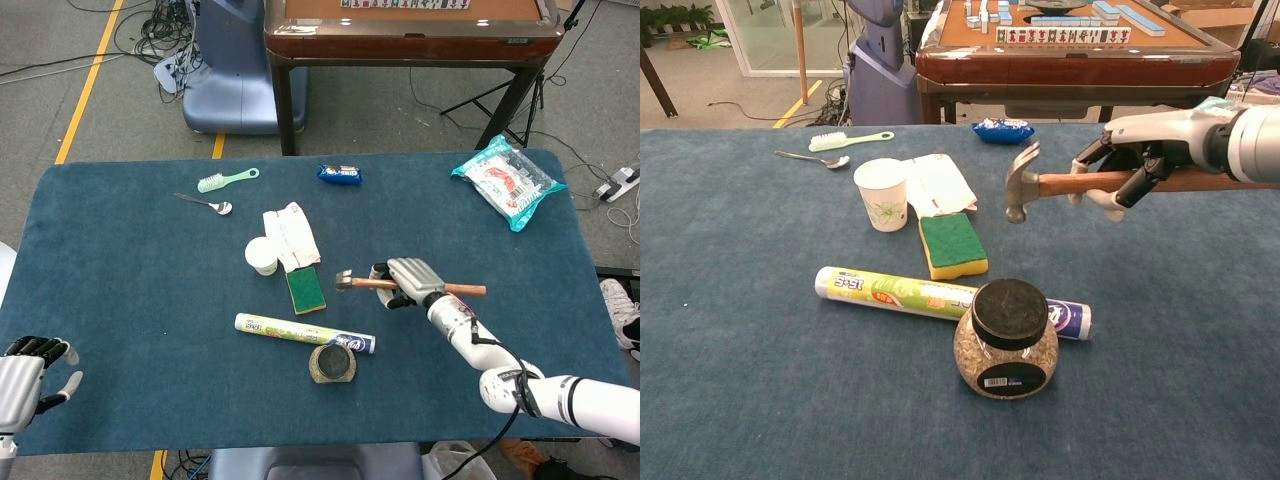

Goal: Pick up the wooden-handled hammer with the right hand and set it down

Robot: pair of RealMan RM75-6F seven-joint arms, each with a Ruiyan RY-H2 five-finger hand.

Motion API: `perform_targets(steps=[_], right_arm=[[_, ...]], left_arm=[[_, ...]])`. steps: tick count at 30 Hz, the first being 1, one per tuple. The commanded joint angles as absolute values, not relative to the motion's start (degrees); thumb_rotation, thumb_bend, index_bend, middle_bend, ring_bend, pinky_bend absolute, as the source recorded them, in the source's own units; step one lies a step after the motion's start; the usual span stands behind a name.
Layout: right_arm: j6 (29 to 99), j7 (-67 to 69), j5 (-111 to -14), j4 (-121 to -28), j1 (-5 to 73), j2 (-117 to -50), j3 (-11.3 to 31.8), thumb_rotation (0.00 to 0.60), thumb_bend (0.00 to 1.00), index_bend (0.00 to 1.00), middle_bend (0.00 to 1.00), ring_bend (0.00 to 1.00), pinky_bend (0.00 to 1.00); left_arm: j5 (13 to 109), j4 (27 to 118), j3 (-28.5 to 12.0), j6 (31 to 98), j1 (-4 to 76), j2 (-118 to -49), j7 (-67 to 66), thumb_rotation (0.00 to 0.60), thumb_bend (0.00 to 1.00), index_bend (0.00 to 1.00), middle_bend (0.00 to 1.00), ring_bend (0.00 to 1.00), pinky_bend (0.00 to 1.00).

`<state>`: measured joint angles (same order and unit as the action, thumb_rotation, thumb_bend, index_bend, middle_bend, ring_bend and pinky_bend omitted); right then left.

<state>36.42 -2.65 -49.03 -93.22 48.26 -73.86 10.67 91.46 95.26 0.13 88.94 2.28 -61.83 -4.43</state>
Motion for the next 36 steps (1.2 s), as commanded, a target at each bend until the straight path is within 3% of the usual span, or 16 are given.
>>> perform_targets(steps=[1, 10, 16, 36], right_arm=[[35.94, -3.02, -48.46, -92.84, 49.31, -74.63, 10.72, 0.6, 1.0, 0.7, 0.73, 0.56, 0.34], [35.42, -5.13, -45.36, -90.57, 52.52, -77.16, 9.71, 0.6, 1.0, 0.7, 0.75, 0.61, 0.66], [35.68, -5.65, -44.43, -89.79, 53.34, -78.03, 8.97, 0.6, 1.0, 0.7, 0.77, 0.64, 0.75], [36.89, -2.99, -44.55, -90.46, 53.96, -78.72, 10.33, 0.6, 1.0, 0.71, 0.8, 0.67, 0.79]], left_arm=[[91.46, 95.27, 0.12, 89.03, 2.23, -61.79, -4.34, 0.6, 0.25, 0.54, 0.5, 0.38, 0.27], [91.46, 95.19, 0.1, 89.42, 2.02, -61.73, -4.01, 0.6, 0.25, 0.54, 0.5, 0.38, 0.27], [91.29, 95.19, 0.02, 89.24, 2.1, -61.76, -4.15, 0.6, 0.25, 0.54, 0.5, 0.38, 0.27], [91.26, 95.28, 0.06, 89.02, 2.18, -61.78, -4.43, 0.6, 0.25, 0.54, 0.5, 0.38, 0.27]])
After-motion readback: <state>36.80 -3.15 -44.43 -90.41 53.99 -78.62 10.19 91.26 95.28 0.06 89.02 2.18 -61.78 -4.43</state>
